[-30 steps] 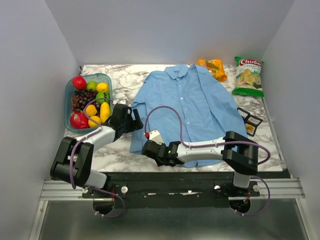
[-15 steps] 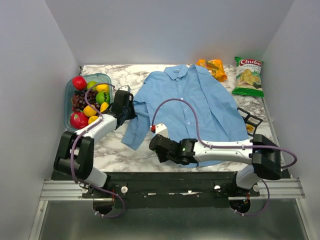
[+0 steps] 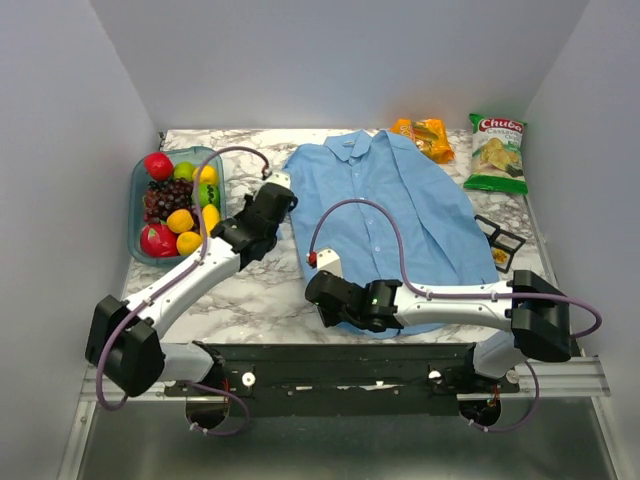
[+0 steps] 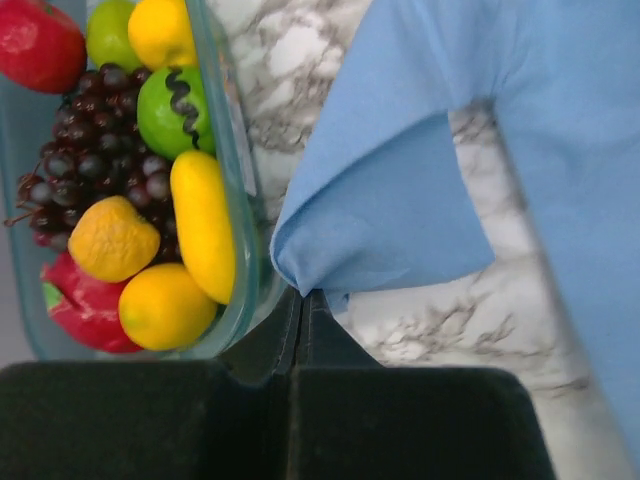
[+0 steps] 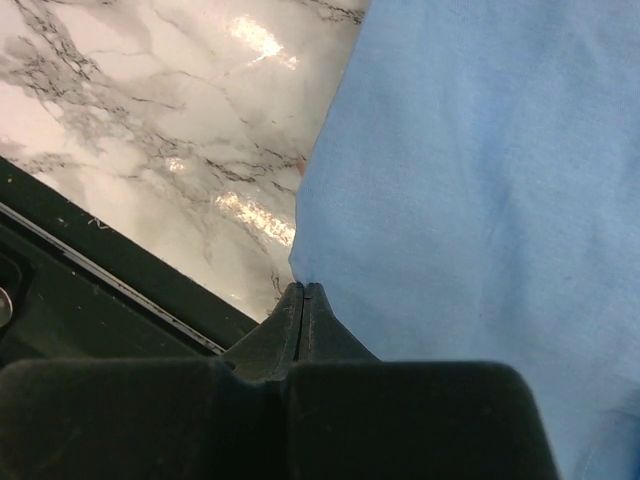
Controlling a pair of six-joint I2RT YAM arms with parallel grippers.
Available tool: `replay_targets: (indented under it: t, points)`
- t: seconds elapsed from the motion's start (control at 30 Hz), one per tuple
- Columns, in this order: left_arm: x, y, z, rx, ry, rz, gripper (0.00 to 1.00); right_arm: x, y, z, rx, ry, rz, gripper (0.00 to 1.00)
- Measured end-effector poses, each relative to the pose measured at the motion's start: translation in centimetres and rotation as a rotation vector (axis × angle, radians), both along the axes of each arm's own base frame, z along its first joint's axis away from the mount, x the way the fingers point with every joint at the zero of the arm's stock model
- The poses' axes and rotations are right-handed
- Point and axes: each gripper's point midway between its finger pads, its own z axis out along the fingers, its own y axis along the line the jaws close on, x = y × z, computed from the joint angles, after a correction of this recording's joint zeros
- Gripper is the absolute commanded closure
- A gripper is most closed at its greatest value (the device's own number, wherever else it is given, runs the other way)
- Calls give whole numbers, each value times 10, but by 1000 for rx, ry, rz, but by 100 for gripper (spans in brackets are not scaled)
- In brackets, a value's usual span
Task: Pin the brooch onto the clothing
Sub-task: Flatten out the clothes at the center of the board.
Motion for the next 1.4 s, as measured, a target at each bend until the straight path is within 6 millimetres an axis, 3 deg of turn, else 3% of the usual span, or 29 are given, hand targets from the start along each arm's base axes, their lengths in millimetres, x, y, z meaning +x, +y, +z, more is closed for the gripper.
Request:
replay_targets:
  t: [0.17,0.27,0.5,0.6,0.73,0.8,0.83,0.93,1.1,1.3,1.4]
  points:
    - [-36,17,-51,288,194,-61,100,-1,3,0,16,2,5,99]
    - [-53,23,-67,352,265,-106,100,0,4,0,20,1,6,99]
    - [-66,-5,-73,227,301,-265,97,-1,2,-5,16,2,5,99]
    - [-72,-20,-85,177,358,-329,96,-2,-1,-8,8,5,5,99]
    - [-81,-38,-108,129,458,-399,79,-2,-3,-10,3,7,4,99]
    - [-85,-45,-114,102,488,-428,59,-3,-4,-11,1,7,4,99]
    - [-86,-47,-115,90,494,-437,57,-3,-5,-12,0,7,4,99]
    - [-90,-58,-115,39,506,-473,39,-3,-7,-14,-6,9,4,99]
    - [-89,-70,-95,-94,457,-511,20,-4,-8,-15,-8,10,4,99]
    - [-59,-58,-39,-333,257,-420,17,-4,-9,-15,-8,10,4,99]
    - [-41,-45,-31,-385,223,-329,25,-4,-9,-14,-6,10,4,99]
